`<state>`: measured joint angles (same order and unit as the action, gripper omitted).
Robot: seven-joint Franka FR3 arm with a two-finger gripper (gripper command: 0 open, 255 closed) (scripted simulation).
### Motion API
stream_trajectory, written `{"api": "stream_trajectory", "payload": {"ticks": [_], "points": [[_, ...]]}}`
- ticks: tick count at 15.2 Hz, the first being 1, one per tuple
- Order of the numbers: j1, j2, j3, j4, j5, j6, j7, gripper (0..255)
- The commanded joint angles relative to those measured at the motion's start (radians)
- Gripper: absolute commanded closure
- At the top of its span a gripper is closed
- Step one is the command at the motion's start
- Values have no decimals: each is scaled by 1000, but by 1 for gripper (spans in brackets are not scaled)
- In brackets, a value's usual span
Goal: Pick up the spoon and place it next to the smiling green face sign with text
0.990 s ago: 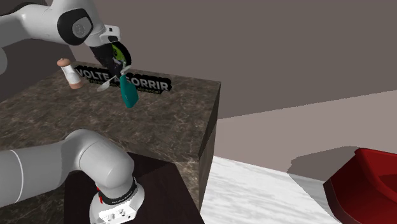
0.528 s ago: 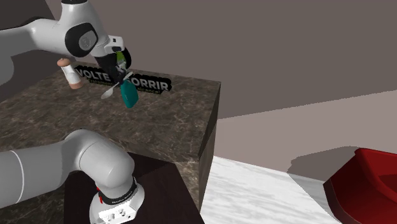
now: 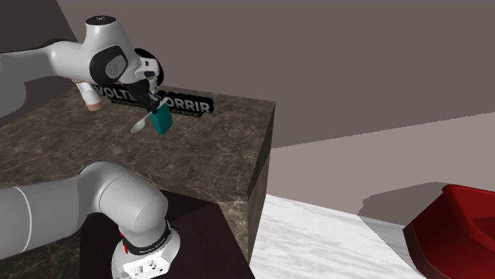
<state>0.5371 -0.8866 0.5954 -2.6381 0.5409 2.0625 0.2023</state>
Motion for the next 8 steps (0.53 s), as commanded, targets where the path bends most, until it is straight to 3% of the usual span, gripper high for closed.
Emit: {"api": "stream_trajectory", "payload": {"ticks": [1, 8], "points": [[6, 2, 12, -26, 13, 28, -3, 255], [19, 34, 59, -97, 58, 131, -15, 255]]}}
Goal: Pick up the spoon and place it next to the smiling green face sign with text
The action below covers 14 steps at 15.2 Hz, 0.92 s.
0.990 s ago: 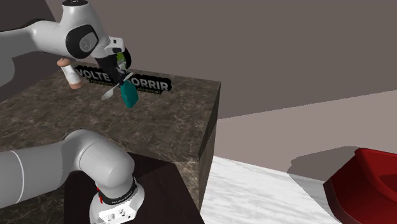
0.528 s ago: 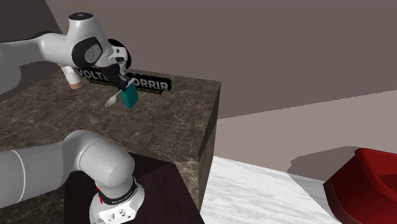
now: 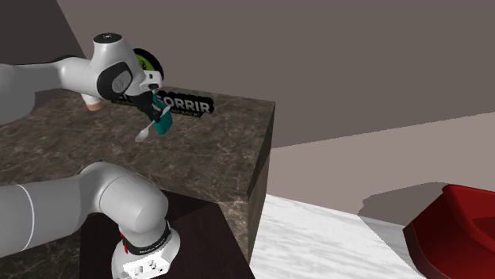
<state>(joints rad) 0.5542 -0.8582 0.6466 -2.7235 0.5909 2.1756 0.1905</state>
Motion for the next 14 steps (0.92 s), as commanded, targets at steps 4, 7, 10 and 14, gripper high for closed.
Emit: {"api": "stream_trajectory", "payload": {"ticks": [4, 7, 10, 14], "points": [[8, 34, 37, -48, 35, 82, -10, 255], [11, 61, 60, -73, 56, 133, -16, 255], [13, 92, 84, -96, 78, 187, -23, 255], [13, 142, 118, -122, 108, 263, -33, 255]]}}
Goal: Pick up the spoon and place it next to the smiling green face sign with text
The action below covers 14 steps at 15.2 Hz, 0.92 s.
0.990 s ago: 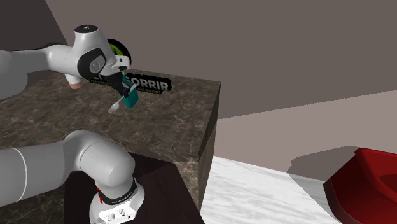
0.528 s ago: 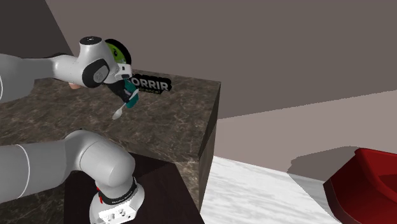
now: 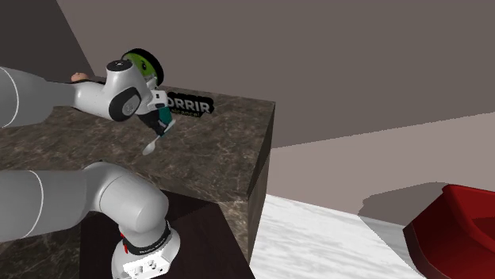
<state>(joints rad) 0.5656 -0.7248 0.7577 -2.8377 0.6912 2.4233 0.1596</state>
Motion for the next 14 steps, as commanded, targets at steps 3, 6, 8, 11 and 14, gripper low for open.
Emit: {"api": "stream_trajectory", "payload": {"ticks": [3, 6, 8, 11, 14], "points": [[0, 46, 29, -23, 25, 66, -8, 255], [1, 46, 29, -23, 25, 66, -8, 255], [1, 46, 29, -23, 25, 66, -8, 255], [1, 46, 29, -23, 25, 66, -8, 255], [1, 46, 29, -23, 25, 66, -8, 0]]}}
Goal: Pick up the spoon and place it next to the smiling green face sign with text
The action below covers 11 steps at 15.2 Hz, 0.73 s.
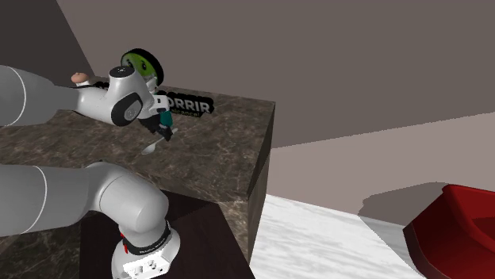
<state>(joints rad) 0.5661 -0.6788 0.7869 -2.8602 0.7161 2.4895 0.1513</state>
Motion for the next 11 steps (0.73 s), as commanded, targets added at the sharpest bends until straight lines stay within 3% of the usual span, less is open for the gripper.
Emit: {"api": "stream_trajectory", "payload": {"ticks": [1, 3, 7, 11], "points": [[0, 0, 0, 0, 0, 0, 0, 0], [0, 0, 0, 0, 0, 0, 0, 0], [28, -165, -96, 29, -60, -199, 22, 0], [29, -165, -96, 29, -60, -199, 23, 0]]}}
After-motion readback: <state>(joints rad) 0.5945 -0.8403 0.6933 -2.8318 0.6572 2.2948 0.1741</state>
